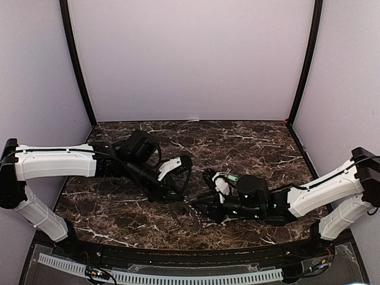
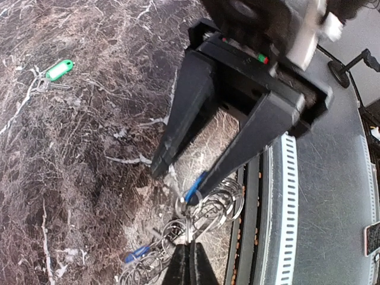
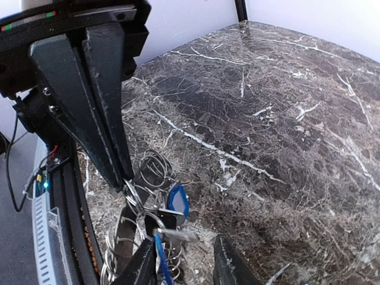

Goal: Remove the keys from the keyring
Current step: Pass from the right arm to the left, then pass from the left arm to the right

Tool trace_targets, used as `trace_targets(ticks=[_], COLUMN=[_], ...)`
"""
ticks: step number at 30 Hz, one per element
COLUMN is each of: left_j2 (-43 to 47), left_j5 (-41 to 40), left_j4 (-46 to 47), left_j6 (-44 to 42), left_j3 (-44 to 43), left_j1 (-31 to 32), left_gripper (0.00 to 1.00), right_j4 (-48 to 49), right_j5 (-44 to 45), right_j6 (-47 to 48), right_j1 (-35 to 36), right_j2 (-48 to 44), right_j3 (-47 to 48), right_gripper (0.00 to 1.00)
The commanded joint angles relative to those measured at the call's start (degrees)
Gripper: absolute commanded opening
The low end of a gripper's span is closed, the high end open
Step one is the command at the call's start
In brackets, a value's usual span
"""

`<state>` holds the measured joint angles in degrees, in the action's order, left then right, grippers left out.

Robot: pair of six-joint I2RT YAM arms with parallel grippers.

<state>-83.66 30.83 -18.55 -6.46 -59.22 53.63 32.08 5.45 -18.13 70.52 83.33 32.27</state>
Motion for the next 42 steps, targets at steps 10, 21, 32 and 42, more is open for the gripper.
trace_targets(ticks=[10, 21, 32, 42], left_j2=[1.1, 1.2, 1.3, 1.2], left_j5=[4.3, 6.4, 8.3, 7.9], left_j4=[-5.5, -7.2, -7.7, -7.3], left_j6=[-3.6, -4.5, -5.4, -5.4], left_j3=[-3.5, -4.1, -3.9, -3.8], left_j1=[0.2, 0.2, 0.3, 0.3], left_gripper=[0.00, 0.00, 0.00, 0.00], right_j4=[19.4, 21.7, 19.5, 19.4], right_j5=[-21.8, -27.1, -29.6, -33.7], right_j6=[-5.4, -4.8, -2.5, -2.1], right_j1=[-5.1, -6.0, -6.7, -6.8], right_j2=[0.1, 5.3, 7.7, 10.1], right_j3=[-3.0, -0.2, 2.2, 3.8], right_gripper=[0.39, 0.27, 0.31, 0.00])
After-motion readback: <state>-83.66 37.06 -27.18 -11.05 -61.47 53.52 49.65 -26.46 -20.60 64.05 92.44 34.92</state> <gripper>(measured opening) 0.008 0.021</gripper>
